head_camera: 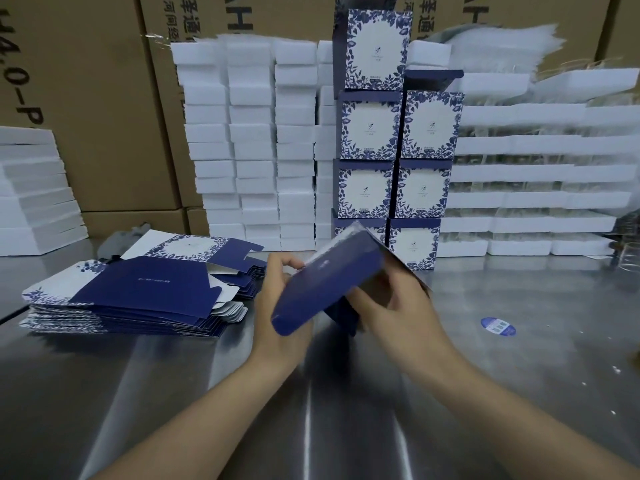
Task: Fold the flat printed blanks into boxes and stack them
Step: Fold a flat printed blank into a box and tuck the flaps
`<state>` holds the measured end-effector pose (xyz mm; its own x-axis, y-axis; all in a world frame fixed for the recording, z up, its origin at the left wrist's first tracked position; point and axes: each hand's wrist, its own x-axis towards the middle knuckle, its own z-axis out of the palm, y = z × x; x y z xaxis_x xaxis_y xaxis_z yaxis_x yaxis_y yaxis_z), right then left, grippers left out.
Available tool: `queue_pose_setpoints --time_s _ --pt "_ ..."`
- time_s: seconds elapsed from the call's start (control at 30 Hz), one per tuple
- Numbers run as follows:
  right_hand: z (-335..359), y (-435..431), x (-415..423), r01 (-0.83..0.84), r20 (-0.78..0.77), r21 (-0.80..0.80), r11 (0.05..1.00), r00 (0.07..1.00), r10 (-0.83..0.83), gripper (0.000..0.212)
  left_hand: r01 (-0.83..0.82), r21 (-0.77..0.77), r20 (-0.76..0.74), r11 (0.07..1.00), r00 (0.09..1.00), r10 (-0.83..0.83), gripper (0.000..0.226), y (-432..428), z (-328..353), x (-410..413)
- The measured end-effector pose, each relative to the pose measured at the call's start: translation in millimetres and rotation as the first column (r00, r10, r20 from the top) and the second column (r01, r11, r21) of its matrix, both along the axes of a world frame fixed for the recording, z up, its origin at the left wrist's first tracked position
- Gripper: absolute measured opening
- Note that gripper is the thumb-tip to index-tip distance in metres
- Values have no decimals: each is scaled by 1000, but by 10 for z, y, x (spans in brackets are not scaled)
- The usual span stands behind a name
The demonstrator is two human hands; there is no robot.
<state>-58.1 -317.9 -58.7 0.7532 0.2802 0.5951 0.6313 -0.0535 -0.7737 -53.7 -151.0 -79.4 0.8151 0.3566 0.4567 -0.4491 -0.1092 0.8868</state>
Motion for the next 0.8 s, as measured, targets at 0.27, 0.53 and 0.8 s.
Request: queue_pose_setpoints --time_s 0.27,0.53,0.8 --pt "-190 268 -256 -32 -65 -329 944 998 11 60 -248 -425 -357 871 930 90 27 -69 61 -16" --pt "-149 342 -184 -18 -639 149 989 762 110 53 -137 -364 -379 921 925 -12 51 -391 20 -212" --pt "-130 311 -148 60 -656 377 924 722 221 44 96 -372 -378 923 893 -245 72 -548 51 -311"
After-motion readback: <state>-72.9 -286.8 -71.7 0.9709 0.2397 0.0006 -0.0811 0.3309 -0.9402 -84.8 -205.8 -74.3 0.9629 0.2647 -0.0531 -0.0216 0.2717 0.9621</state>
